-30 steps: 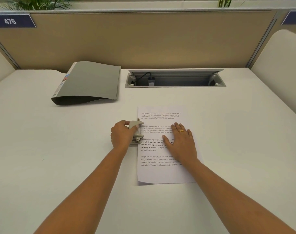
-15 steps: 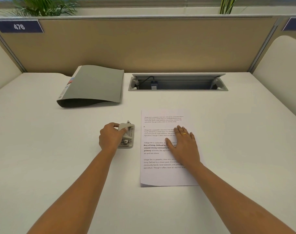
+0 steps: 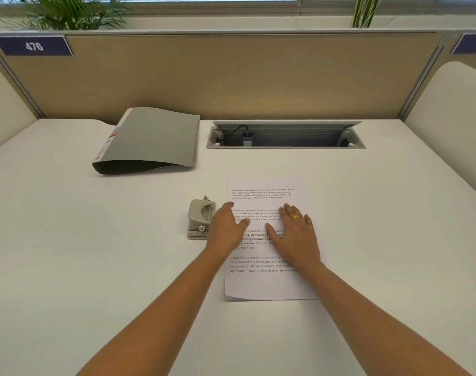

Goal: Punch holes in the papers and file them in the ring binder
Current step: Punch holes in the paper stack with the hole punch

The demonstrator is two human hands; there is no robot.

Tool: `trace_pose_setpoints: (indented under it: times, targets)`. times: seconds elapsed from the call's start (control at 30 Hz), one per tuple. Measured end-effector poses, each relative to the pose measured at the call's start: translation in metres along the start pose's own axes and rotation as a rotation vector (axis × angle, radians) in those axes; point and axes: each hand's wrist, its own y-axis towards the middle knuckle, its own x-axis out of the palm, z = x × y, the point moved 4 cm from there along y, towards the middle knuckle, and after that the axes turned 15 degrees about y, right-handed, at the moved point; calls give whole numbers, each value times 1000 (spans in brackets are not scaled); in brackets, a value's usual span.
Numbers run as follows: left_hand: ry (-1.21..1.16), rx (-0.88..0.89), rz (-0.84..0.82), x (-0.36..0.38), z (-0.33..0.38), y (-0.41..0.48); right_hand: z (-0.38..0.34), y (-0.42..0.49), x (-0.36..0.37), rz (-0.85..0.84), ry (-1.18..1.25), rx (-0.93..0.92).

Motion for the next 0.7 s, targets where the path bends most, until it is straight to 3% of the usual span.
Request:
trace_pose_setpoints:
  times: [0.13,0.47,0.7]
  targets:
    - [-33,-111,-140,16,2,4,1,-1,0,4,7,-2]
    - [-534,-429,-246,-3,2,22,-1,-1,-2,-15,24,-13]
    - [-596,-448,-253,-9,-1,29,-1,-1,-3,-12,23,-23]
